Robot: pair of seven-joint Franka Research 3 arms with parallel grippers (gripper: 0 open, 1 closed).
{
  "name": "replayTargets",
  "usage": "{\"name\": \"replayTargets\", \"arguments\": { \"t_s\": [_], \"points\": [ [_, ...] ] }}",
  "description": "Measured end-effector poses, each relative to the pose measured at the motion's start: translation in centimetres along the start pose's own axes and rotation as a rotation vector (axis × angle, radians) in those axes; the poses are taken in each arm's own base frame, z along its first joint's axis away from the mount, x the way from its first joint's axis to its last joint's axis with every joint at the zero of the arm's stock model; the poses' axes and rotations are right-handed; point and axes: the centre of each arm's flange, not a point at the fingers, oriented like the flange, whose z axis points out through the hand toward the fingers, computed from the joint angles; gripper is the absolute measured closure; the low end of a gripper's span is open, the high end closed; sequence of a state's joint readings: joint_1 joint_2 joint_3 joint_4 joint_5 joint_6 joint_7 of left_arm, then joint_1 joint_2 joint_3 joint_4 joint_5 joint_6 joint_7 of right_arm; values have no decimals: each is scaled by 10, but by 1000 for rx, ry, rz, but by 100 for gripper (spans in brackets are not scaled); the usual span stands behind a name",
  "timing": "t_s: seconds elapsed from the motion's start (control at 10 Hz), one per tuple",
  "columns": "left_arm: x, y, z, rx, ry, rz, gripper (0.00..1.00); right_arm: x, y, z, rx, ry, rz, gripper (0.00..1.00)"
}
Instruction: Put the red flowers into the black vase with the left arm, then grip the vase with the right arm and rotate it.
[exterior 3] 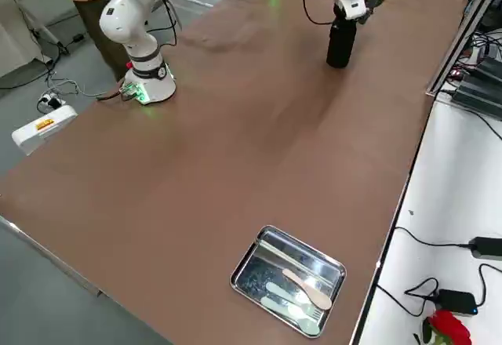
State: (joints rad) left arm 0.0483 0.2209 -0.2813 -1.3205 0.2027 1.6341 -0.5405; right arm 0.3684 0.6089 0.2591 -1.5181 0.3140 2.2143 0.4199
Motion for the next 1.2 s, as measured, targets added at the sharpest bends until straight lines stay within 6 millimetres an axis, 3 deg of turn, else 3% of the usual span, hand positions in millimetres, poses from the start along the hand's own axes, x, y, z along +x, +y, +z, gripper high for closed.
{"name": "replayTargets", "arguments": {
  "t_s": [0.3, 0.5, 0.8, 1.0, 1.2],
  "points": [
    [-29, 9, 10, -9, -66, 230, 0, -3, -1, 8, -11, 18, -18, 3],
    [-42, 11, 3, -72, -96, 268, 0, -4, -3, 9, -18, 27, -33, 17],
    [-46, 13, 14, -84, -122, 291, 0, -5, -7, 6, -23, 37, -49, 64],
    [-46, 5, 27, -74, -145, 325, 0, -5, -6, 6, -50, 49, -74, 72],
    [-36, -22, 30, -69, -145, 291, 0, -5, -7, 5, -101, 68, -130, 76]
  ]
}}
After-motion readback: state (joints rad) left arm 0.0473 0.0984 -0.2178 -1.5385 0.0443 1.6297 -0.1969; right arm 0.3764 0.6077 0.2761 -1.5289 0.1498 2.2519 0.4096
